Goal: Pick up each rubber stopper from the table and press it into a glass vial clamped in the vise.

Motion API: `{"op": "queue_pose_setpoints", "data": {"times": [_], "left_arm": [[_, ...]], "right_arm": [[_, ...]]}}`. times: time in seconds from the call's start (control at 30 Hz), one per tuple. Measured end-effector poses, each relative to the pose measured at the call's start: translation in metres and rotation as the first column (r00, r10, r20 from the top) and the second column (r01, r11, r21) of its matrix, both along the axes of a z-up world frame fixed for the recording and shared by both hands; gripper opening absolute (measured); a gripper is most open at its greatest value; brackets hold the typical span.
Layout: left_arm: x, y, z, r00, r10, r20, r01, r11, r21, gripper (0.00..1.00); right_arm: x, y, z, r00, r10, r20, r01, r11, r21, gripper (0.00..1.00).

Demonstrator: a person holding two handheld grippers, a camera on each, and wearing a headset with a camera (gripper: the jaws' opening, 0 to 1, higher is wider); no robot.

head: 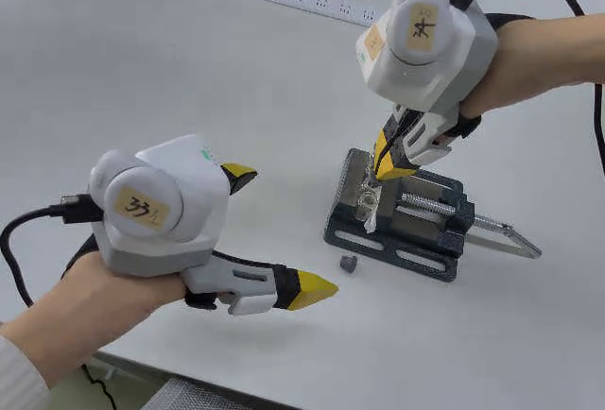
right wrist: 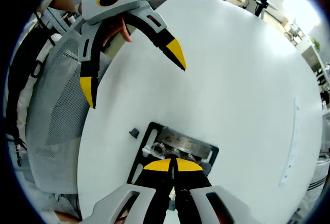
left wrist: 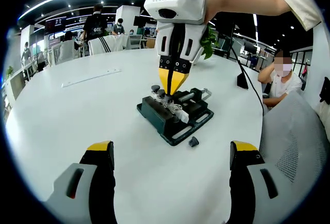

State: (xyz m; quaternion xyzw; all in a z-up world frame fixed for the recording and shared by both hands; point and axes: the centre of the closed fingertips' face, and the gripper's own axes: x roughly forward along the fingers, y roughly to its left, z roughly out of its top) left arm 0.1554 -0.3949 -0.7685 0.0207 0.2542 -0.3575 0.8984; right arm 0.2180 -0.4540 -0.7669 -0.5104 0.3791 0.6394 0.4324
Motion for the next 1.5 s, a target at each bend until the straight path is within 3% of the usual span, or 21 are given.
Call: {"op": "queue_pose_setpoints", "data": {"times": [1.17, 1.5], "left_arm": [[-0.0006, -0.0095, 0.0002, 1.000, -0.003, 0.002, 0.003, 1.000, -0.019, 0.92], [-0.0008, -0.0096, -0.0033, 1.000, 0.002, -0.004, -0.002, 1.000, -0.025, 0.92]], "right_arm": [[-0.0019, -0.0036, -0.0040, 1.000, -0.012, 0.026, 0.013, 0.998, -0.055, 0.00], [-0.0021, -0.0024, -0.0046, 0.999, -0.032, 0.008, 0.033, 0.996, -0.077, 0.00]]}}
